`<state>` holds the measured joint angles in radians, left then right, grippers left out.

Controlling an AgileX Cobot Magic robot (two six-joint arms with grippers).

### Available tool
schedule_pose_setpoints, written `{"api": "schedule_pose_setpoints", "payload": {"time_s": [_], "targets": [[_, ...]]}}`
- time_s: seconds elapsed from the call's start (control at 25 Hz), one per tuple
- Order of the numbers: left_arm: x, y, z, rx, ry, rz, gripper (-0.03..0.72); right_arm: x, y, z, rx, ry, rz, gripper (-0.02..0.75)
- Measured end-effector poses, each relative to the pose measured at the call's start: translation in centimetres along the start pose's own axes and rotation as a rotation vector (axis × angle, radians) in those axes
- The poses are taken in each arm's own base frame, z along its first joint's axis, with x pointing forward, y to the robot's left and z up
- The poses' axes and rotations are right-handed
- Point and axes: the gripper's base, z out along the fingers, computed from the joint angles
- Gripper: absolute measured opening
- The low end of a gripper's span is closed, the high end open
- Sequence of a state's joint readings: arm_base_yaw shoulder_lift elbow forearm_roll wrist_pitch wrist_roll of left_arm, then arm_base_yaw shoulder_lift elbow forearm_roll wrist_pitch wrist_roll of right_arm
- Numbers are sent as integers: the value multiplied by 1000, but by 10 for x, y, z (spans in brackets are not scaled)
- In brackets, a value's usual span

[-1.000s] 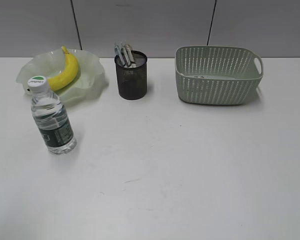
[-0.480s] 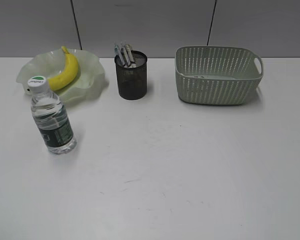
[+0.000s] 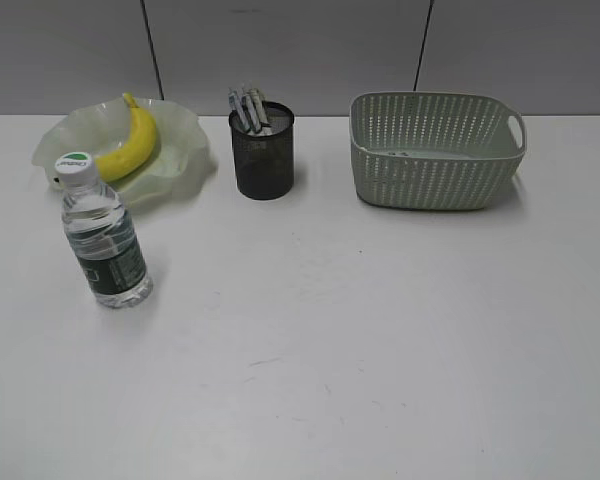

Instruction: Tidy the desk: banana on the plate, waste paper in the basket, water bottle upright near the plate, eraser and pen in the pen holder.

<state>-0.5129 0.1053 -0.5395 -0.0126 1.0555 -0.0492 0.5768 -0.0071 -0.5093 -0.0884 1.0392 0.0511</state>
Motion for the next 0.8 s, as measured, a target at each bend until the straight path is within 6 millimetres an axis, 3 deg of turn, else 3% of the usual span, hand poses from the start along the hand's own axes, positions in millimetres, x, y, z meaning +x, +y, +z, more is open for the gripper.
{"api": "schedule_pose_setpoints", "payload": {"time_s": [0.24, 0.52, 0.8], "targets": [[0, 0, 0, -30, -3, -18, 248, 0, 1, -1, 128, 4, 59, 531], [0, 2, 0, -242, -16, -143, 244, 1, 3, -2, 401, 12, 185, 531], [3, 1, -5, -357, -60, -203, 241, 1, 4, -3, 473, 14, 219, 531]]}}
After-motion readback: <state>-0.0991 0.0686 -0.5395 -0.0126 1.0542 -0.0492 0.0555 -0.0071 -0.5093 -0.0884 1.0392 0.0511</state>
